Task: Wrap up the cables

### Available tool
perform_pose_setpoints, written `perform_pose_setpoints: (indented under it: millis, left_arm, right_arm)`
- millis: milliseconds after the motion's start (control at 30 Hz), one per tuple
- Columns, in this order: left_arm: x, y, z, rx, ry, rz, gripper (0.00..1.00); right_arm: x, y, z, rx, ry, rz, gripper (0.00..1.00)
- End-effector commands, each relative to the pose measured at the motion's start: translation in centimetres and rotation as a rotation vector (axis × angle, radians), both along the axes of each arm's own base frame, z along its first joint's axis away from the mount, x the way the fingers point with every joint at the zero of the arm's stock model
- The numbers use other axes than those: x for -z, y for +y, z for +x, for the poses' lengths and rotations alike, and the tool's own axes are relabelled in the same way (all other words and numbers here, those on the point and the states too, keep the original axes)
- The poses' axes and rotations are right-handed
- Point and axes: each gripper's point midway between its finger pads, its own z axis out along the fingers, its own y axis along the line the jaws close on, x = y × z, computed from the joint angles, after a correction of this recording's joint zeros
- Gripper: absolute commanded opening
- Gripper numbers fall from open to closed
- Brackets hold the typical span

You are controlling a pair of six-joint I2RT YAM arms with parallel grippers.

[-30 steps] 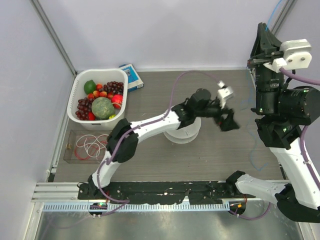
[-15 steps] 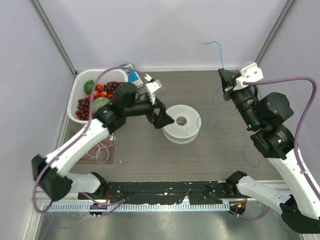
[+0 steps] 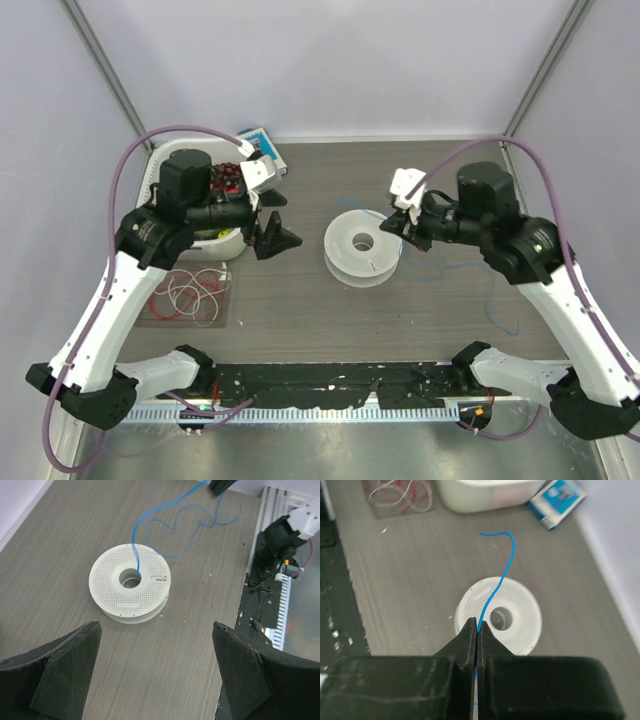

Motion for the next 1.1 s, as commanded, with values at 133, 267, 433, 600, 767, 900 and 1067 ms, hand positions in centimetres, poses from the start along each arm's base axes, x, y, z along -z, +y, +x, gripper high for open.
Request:
perform_pose_setpoints:
  millis: [133,267,433,600,767,900,1067]
  left_arm:
    - [0.9,-0.6,-2.2,0.105,0.132,0.025,0.93]
    - [1.4,-1.1,-1.7,0.198,-0.015,0.029,0.83]
    - [1.2,-2.7,-0.8,0.283,-0.013,0.005,0.74]
    - [1.5,-3.8,-1.1,0.378,0.06,-0.008,0.66]
    - [2.7,-4.6,-1.1,0.392,0.128,-0.051,0.59]
    - [3.7,-5.0,-0.9,0.387,0.193,-0.068,0.53]
    - [4.5,-5.6,-0.1,0.366,0.229,-0.082,0.47]
  right_arm:
    - [2.2,1.1,-1.7,-0.181,0.049,-0.088,0.01]
    - [2.3,1.5,-1.9,-0.22,0.023,-0.098,0.01]
    - [3.2,2.2,-2.7,-0.298,0.082,-0.143,0.01]
    - [2.8,2.7,-2.5,-0.309,0.055,-0.143,0.01]
    - [2.6,3.1,-2.2,-0.321,0.029,-0.155,0.01]
    - [2.6,3.4,-2.2,-0.33,0.018,-0.158,0.01]
    - [2.4,3.6,-2.3,-0.332,0.006,-0.159,0.01]
